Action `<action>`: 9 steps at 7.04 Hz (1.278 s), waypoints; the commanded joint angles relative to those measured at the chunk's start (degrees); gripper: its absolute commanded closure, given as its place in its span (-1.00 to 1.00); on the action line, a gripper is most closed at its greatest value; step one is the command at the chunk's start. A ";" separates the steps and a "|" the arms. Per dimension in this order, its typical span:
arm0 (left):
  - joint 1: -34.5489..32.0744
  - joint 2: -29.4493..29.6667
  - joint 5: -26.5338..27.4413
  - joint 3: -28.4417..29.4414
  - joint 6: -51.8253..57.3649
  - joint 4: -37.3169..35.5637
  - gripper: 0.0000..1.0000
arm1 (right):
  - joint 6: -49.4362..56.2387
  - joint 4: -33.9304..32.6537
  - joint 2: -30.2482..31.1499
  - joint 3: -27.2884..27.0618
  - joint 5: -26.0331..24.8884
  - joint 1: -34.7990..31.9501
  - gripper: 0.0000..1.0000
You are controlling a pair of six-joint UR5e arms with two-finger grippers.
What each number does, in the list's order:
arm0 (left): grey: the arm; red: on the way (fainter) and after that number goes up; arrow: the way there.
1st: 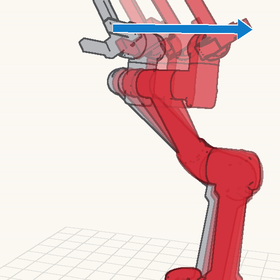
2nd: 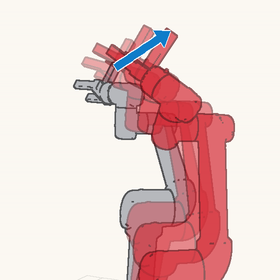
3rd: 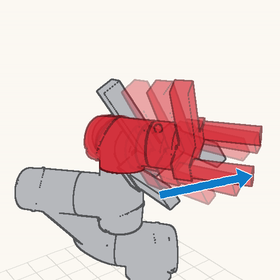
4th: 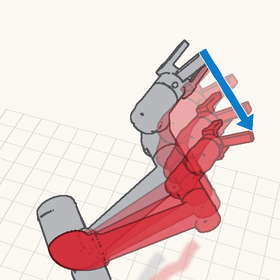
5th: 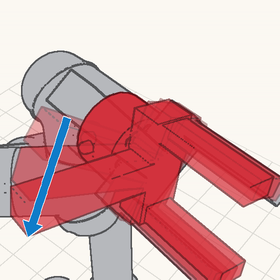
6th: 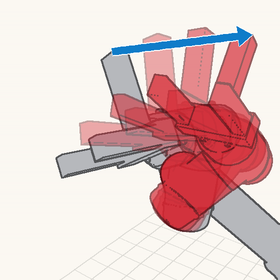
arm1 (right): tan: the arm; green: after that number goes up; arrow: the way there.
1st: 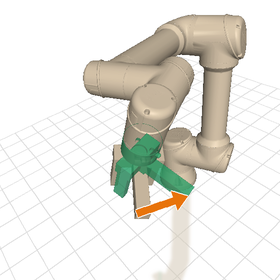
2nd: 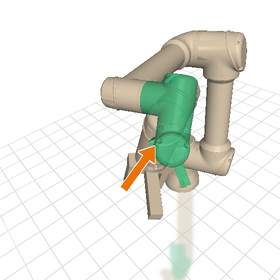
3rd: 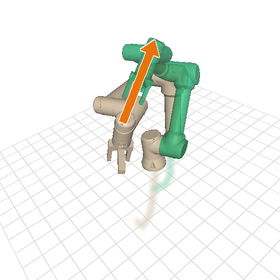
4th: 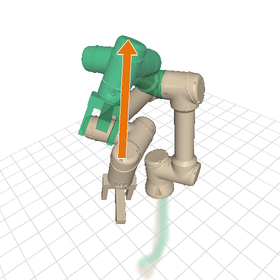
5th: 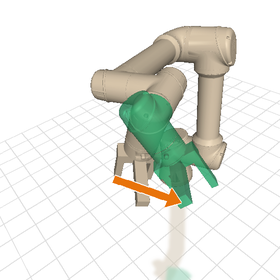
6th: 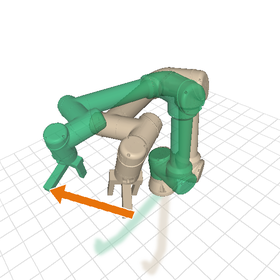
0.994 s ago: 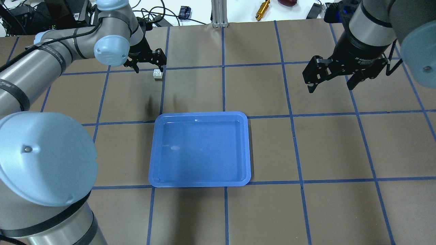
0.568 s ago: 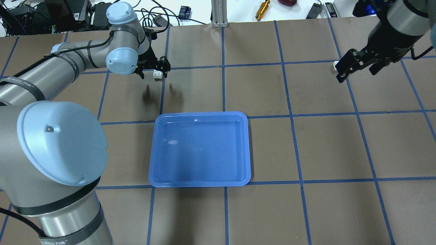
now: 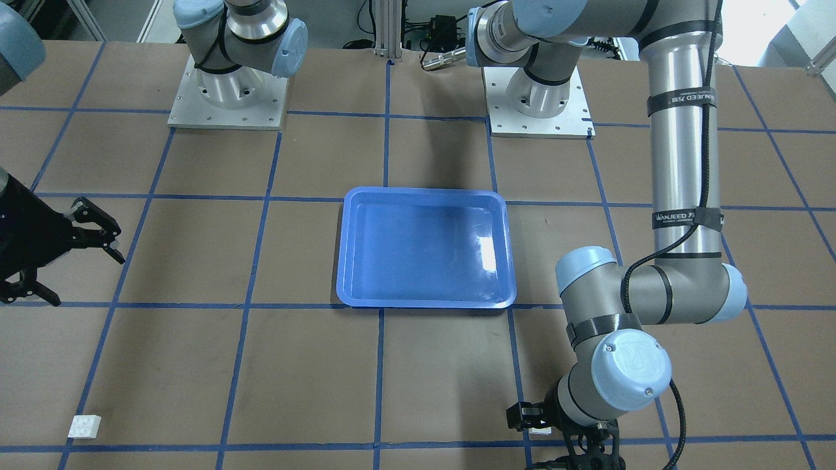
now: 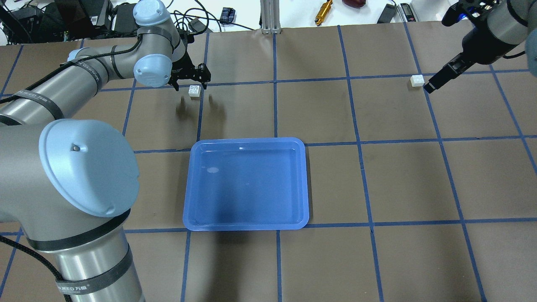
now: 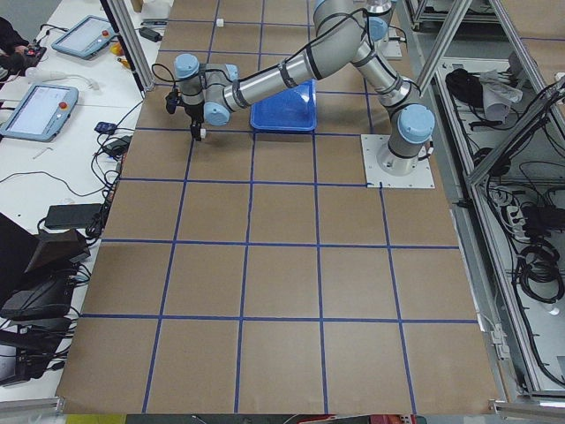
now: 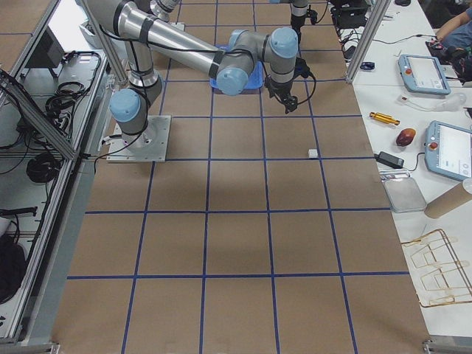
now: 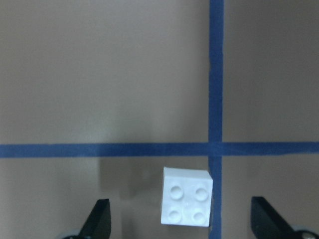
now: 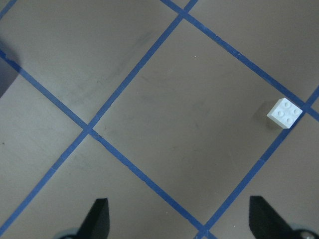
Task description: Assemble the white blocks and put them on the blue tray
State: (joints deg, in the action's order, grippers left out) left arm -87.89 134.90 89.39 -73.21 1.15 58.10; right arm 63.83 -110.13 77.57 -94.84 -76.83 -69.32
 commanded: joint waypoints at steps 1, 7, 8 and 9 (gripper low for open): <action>0.00 0.28 0.08 0.08 0.60 0.08 -0.35 | 14.60 -0.53 -6.52 4.80 3.25 3.11 -1.00; -1.30 -4.35 0.26 -0.35 0.70 6.63 0.47 | 37.24 -0.36 -20.78 16.43 7.82 6.11 -0.96; -3.32 -7.16 0.43 -2.01 0.53 9.11 0.47 | 40.90 -0.44 -23.14 17.83 10.62 6.82 -0.96; -6.64 -11.19 1.22 -6.81 -1.22 9.14 0.47 | 41.46 -0.44 -24.99 19.32 11.52 7.00 -0.94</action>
State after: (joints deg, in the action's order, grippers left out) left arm -91.26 127.97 89.94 -75.86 1.29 65.87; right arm 103.42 -110.59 55.08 -77.38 -67.23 -62.85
